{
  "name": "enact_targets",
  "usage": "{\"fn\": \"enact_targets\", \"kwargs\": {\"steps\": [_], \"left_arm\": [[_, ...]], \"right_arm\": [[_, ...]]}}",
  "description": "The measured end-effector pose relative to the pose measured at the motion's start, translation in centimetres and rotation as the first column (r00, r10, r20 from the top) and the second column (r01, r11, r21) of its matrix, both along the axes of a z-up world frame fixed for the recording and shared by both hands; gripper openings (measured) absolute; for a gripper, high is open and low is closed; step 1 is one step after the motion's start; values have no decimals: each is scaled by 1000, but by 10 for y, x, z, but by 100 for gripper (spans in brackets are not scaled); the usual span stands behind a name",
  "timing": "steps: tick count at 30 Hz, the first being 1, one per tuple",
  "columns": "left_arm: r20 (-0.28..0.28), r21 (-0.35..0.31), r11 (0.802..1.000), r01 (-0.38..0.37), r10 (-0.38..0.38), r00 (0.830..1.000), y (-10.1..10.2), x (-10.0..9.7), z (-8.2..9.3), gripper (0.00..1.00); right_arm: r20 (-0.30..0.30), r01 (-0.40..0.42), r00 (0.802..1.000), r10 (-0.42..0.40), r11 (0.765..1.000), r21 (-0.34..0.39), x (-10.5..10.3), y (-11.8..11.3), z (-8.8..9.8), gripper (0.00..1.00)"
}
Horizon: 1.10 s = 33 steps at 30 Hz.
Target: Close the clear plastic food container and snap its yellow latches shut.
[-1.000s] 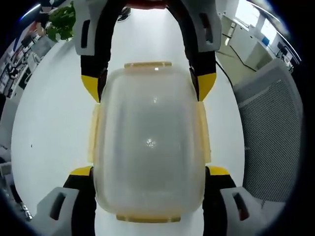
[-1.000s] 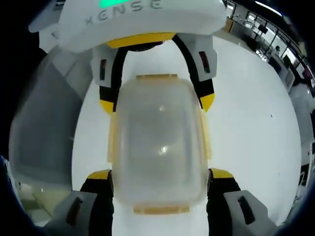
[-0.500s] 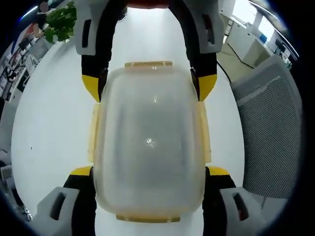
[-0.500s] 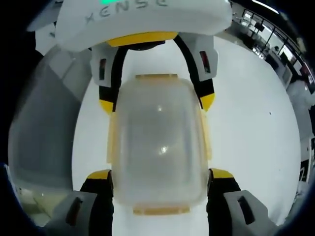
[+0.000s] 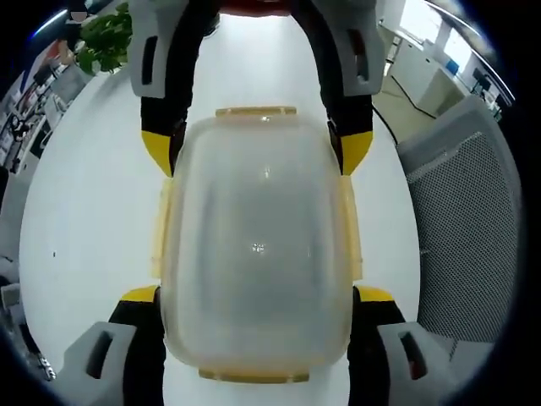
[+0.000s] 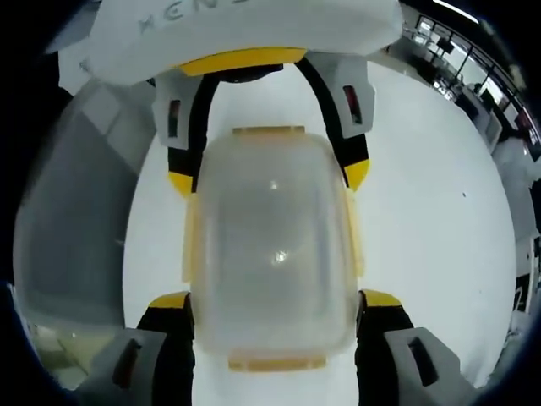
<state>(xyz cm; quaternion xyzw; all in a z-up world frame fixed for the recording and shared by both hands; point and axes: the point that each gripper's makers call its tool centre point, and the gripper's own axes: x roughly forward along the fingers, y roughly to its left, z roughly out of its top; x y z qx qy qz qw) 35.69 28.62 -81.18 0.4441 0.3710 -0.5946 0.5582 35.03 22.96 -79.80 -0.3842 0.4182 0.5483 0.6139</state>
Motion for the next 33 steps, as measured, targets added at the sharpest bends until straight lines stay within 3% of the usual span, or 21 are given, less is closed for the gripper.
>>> {"fn": "enact_targets", "kwargs": {"steps": [11,33], "left_arm": [[6,41,999,11,-11,1000,19,4,-2,91],[6,46,999,-9,9,1000,71,5,-3,91]], "right_arm": [[-3,8,1000,-8,1000,5,3,18,0,79],[-8,-2,1000,2,1000,14,3,72,-2,80]]}}
